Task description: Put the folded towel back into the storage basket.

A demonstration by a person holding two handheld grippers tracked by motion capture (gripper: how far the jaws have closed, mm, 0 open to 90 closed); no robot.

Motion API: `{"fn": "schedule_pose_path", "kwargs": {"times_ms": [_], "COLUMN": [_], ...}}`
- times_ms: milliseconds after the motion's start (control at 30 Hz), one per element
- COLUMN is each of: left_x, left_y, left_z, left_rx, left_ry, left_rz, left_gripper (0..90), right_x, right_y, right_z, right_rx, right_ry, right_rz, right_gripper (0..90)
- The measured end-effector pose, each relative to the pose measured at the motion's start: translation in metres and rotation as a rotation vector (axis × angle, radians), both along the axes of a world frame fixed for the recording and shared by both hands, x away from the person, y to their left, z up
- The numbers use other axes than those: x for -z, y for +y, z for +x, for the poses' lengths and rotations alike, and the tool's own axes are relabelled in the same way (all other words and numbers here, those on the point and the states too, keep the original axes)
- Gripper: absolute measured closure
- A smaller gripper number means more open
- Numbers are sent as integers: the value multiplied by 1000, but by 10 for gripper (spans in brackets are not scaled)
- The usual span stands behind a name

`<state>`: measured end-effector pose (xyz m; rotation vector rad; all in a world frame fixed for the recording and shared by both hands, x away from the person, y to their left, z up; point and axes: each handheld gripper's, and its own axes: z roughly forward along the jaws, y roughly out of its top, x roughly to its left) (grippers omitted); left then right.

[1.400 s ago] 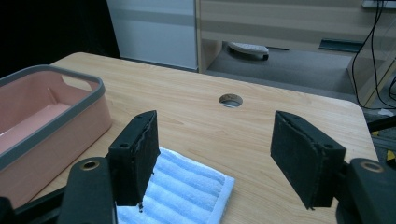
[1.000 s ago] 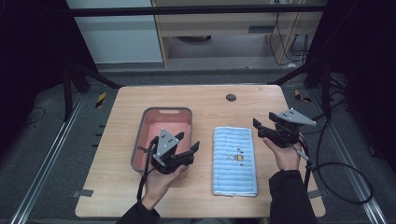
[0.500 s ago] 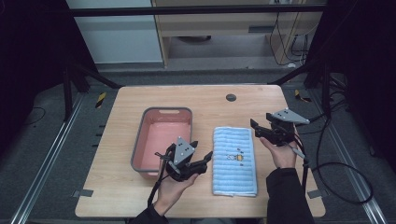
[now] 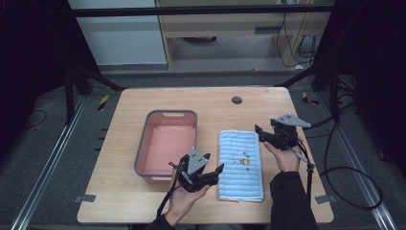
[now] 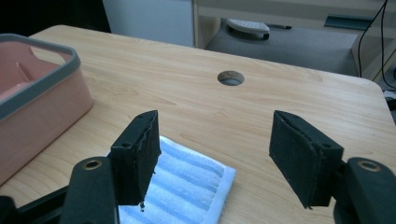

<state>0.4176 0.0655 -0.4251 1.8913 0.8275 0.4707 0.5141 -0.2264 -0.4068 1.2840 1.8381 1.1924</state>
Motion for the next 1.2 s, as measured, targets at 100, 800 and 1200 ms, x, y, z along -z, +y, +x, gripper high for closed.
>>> {"fn": "schedule_pose_path", "kwargs": {"times_ms": [100, 800, 1200], "left_x": [7, 49, 65], "left_y": [-3, -18, -22], "left_z": [-1, -1, 0], "left_rx": [3, 16, 19], "left_ry": [9, 82, 115], "left_rz": [13, 100, 115], "left_gripper": [411, 423, 449], "right_x": [5, 41, 61], "right_y": [-1, 0, 2], "right_z": [2, 19, 26], "right_rx": [4, 6, 5], "right_ry": [7, 91, 147], "right_rz": [3, -23, -52], "right_gripper": [343, 397, 418]}}
